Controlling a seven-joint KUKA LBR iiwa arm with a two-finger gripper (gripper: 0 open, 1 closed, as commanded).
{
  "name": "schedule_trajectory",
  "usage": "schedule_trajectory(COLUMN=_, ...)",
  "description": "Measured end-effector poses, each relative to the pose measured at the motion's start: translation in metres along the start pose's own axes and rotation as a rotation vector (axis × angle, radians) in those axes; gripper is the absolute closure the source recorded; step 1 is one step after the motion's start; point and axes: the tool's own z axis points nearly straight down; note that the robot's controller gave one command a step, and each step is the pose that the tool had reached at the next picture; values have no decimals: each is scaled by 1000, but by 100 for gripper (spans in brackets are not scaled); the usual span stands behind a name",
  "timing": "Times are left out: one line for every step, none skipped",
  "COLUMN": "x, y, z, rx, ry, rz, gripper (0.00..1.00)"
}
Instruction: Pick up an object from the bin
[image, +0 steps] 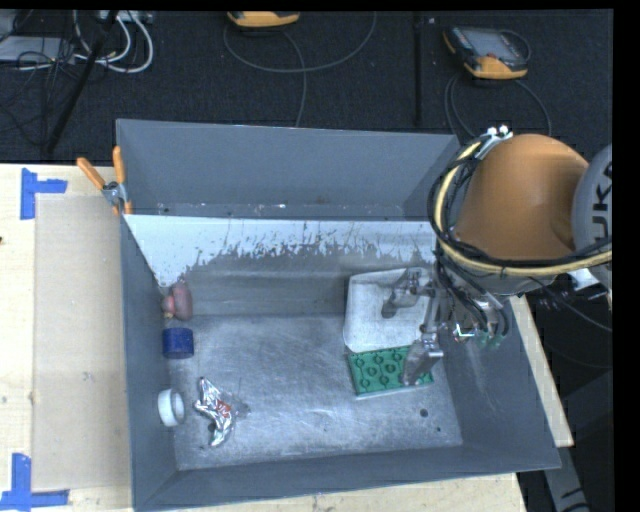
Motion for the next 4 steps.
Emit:
schedule_trajectory(x=-3, y=-44, z=111, rx=0, ry=-1, rz=-161, gripper=0)
schedule_trajectory(x=-13, y=-63, z=157, rx=-2, ry=-9, rz=127, gripper=0)
schedule_trajectory(x=-13, y=-62, z=156, rx=-1, ry=-10, rz=124, gripper=100)
schedule_trajectory(x=2, y=-47, z=15, rx=2, ry=-14, rz=-256, gripper=100)
